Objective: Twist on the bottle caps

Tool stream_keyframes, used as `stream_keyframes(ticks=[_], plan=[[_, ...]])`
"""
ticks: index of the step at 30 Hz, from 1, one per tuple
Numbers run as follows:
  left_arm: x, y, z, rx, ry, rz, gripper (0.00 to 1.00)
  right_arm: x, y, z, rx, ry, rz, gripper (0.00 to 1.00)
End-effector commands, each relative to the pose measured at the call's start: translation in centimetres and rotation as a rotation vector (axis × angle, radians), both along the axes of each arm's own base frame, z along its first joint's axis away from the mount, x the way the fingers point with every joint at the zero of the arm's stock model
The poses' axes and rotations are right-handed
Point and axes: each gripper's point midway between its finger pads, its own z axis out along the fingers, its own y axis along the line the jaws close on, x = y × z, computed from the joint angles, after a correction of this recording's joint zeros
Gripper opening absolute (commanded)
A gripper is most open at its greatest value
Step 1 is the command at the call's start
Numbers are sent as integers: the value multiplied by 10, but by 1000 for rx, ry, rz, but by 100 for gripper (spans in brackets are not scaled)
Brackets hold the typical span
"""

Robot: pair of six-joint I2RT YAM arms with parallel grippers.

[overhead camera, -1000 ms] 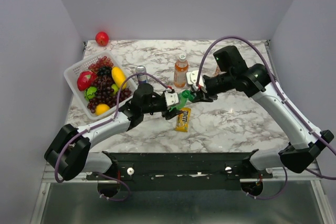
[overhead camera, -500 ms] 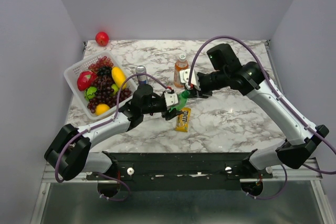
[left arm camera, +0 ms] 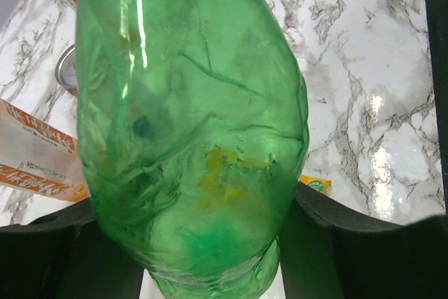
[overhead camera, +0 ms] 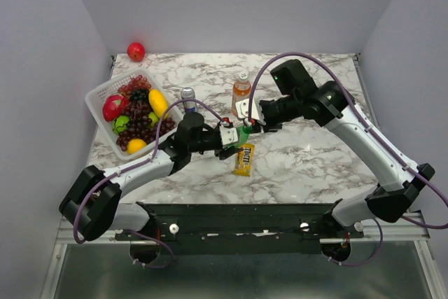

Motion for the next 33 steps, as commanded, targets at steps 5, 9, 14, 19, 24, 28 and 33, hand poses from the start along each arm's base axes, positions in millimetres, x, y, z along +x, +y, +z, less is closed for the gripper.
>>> stream_keyframes(ticks=[5,9,14,19,24,28,33], plan=[[13,-2,27,-48,-188,15,0,-1,-10,-20,-124,53,-11,37],[19,1,28,-46,-198,51,0,-1,-9,-19,-133,82,-24,37],[19,1,29,-75,-155,80,0,-2,-9,-23,-151,109,-52,43],[13,2,14,-55,-58,80,0,0,-7,-14,-130,109,-80,49],[8,4,6,-47,-1,83,0,4,-4,-3,-103,100,-99,52],[8,4,7,-54,16,92,0,5,-7,-7,-124,101,-120,56],[8,4,9,-68,38,98,0,18,-25,-16,-149,66,-248,63]])
